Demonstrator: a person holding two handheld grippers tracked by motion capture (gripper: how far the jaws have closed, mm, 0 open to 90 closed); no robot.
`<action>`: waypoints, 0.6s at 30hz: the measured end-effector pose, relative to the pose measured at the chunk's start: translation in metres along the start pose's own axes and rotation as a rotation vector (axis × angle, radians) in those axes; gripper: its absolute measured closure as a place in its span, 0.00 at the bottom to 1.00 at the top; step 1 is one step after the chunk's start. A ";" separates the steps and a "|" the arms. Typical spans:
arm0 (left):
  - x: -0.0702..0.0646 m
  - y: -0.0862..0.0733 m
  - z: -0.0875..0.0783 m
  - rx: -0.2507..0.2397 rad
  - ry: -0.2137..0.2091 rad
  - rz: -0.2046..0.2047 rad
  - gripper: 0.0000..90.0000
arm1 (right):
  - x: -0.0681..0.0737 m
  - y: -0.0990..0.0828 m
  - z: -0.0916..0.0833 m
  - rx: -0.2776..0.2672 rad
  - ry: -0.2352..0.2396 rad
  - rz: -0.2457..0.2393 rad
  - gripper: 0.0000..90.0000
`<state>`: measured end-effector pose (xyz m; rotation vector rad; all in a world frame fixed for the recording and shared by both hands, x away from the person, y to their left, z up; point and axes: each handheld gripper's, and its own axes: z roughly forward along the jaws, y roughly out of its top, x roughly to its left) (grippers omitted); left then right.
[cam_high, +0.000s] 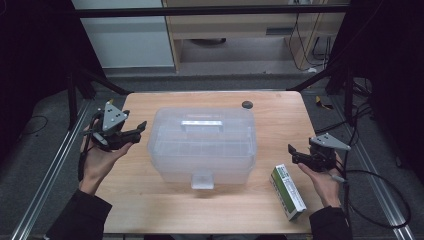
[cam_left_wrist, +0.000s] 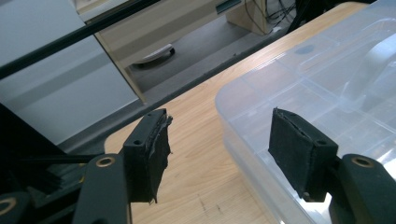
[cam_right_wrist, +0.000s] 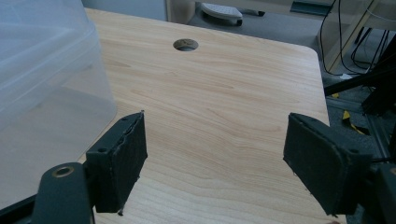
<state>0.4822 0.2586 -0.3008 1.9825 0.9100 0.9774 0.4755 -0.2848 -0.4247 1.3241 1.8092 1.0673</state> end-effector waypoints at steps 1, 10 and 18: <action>-0.001 0.002 0.000 0.000 -0.005 0.010 0.42 | 0.000 0.000 0.000 0.001 0.000 -0.002 0.24; -0.014 0.018 0.004 0.007 -0.030 0.089 0.42 | 0.000 -0.001 0.000 0.006 0.001 -0.009 0.24; -0.025 0.027 0.007 0.027 -0.034 0.185 0.41 | 0.000 -0.001 0.000 0.001 0.000 -0.015 0.24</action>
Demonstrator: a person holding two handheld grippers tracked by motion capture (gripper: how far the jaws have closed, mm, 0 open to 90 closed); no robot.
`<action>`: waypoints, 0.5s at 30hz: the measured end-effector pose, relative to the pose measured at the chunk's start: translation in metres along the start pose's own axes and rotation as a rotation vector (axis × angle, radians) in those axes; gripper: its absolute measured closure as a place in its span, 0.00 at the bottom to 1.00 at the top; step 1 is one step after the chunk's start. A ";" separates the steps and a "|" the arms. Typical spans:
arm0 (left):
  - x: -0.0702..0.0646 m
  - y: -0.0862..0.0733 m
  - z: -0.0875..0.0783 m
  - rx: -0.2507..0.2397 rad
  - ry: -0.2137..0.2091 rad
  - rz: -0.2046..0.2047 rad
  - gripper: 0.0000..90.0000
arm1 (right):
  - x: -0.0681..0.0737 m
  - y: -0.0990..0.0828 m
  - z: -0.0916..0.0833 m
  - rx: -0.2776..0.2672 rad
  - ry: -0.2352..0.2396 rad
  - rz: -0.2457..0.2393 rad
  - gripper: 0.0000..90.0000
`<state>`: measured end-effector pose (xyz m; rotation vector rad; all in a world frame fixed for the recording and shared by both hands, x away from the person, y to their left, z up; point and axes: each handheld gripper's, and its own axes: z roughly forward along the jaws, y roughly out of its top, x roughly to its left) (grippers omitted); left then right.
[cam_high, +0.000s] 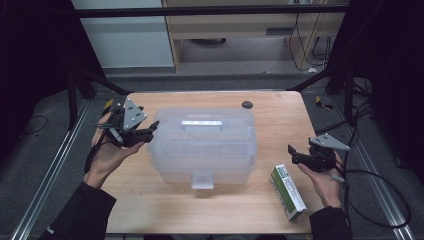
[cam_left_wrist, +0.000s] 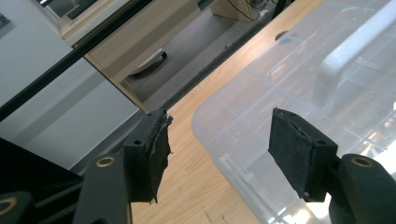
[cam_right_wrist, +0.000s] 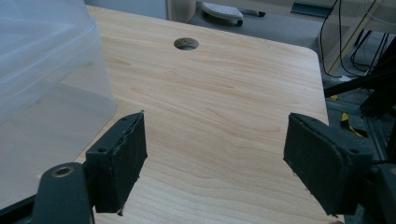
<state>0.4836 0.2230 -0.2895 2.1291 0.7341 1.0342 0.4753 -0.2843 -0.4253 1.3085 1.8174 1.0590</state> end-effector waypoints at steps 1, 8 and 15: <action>0.000 0.000 0.000 0.000 0.000 0.000 0.41 | 0.000 0.000 0.000 0.000 0.000 0.000 0.24; -0.005 0.010 -0.001 -0.005 -0.022 0.063 0.41 | 0.001 -0.001 0.001 0.009 0.000 -0.012 0.25; -0.010 0.017 0.000 0.008 -0.029 0.120 0.41 | 0.001 -0.001 0.001 0.011 -0.004 -0.021 0.25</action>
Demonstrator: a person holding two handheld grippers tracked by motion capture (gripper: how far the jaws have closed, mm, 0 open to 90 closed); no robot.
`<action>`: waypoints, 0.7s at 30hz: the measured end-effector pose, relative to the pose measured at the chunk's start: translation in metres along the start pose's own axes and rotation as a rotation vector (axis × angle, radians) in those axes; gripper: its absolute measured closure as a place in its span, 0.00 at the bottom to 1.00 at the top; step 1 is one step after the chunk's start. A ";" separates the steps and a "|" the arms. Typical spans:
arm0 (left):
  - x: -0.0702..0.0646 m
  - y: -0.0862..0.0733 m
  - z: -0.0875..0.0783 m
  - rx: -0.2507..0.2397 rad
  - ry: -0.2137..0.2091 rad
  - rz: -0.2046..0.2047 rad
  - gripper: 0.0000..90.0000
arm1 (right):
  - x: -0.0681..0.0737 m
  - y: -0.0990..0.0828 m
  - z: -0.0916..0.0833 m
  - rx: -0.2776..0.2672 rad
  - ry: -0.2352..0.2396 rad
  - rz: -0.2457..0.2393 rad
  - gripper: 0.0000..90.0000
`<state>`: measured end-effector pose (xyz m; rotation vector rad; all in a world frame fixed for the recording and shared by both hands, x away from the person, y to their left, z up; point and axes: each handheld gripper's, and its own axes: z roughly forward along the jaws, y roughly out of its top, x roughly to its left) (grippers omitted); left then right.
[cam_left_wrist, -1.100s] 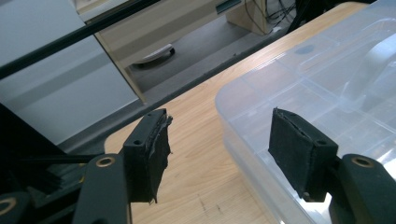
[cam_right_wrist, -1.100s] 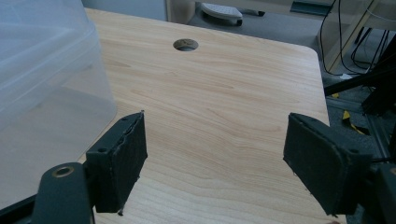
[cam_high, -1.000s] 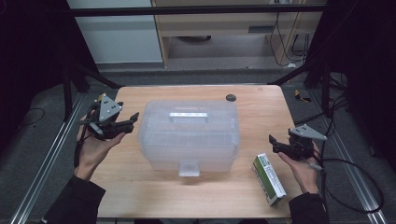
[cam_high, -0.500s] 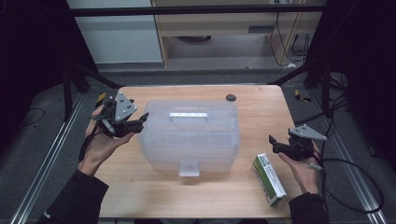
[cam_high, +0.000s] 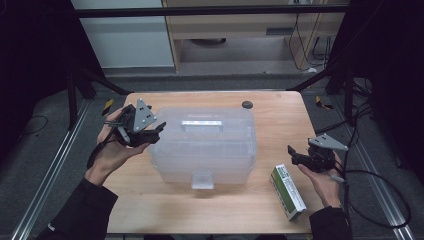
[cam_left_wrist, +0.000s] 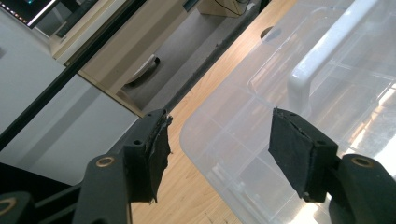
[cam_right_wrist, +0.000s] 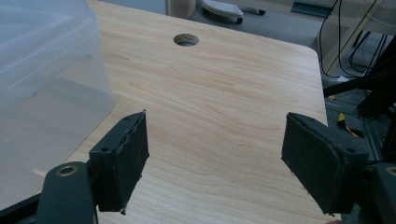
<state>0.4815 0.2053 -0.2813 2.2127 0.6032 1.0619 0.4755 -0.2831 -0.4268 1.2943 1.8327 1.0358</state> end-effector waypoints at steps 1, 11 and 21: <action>-0.001 0.001 0.000 0.001 -0.002 0.005 0.41 | 0.000 0.000 0.000 0.001 0.001 0.002 0.25; -0.008 0.011 0.003 0.020 -0.020 0.074 0.41 | 0.000 -0.001 0.001 0.010 0.008 -0.001 0.25; -0.019 0.019 0.006 0.036 -0.041 0.144 0.42 | 0.000 -0.002 0.001 0.018 0.013 -0.006 0.25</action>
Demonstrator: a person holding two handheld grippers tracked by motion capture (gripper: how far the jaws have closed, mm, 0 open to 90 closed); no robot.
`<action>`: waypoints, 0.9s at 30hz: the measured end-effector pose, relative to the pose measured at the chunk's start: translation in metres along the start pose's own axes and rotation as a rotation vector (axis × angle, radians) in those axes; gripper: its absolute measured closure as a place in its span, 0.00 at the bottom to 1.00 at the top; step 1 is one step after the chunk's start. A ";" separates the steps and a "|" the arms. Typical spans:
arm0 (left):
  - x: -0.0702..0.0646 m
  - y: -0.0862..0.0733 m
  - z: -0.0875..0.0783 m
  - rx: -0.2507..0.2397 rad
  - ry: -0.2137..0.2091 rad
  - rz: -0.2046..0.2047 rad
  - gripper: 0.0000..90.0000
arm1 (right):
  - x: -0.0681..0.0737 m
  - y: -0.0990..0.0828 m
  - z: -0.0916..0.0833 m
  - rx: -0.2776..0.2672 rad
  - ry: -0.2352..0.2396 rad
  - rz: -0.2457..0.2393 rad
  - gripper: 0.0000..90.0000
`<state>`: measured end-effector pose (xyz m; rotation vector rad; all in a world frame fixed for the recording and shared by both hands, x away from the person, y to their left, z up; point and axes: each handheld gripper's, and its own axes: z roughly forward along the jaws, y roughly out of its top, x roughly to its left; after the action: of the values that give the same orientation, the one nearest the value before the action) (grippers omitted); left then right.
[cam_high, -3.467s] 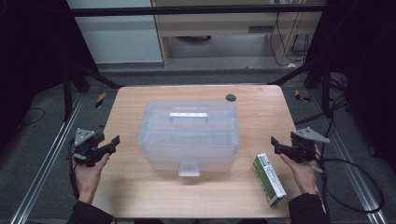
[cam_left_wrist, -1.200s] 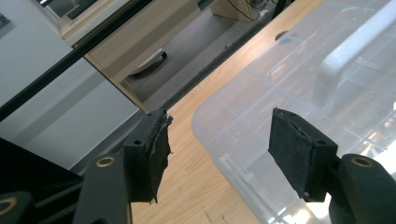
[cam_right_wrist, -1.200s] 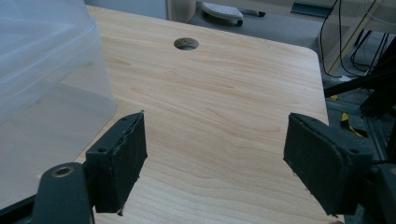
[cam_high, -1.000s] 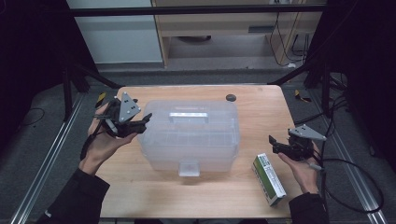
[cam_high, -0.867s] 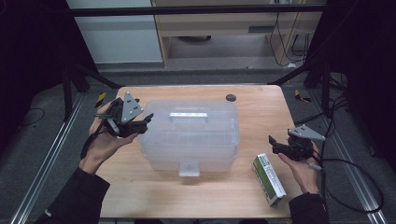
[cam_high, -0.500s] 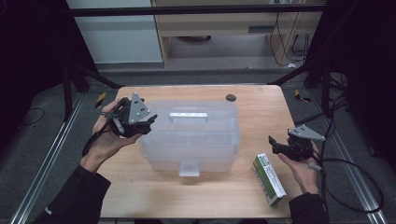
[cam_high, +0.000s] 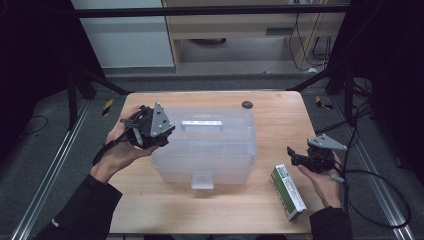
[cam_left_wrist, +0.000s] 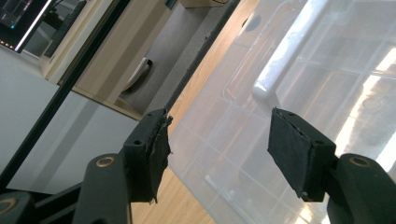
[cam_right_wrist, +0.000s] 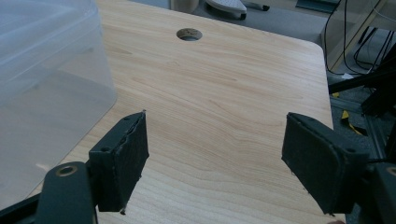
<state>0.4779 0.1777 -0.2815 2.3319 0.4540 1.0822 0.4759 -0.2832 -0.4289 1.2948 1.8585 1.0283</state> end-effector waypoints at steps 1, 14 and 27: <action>0.000 0.000 0.000 0.000 0.000 0.000 0.42 | 0.000 0.000 0.000 0.000 0.000 0.000 0.25; -0.010 0.009 0.010 0.036 -0.031 0.099 0.42 | -0.001 0.000 0.000 0.004 0.001 0.000 0.26; -0.014 0.015 0.018 0.046 -0.045 0.129 0.43 | 0.000 0.000 0.000 0.011 0.010 0.000 0.26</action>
<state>0.4844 0.1533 -0.2908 2.4493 0.3179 1.0855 0.4758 -0.2835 -0.4291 1.2982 1.8734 1.0278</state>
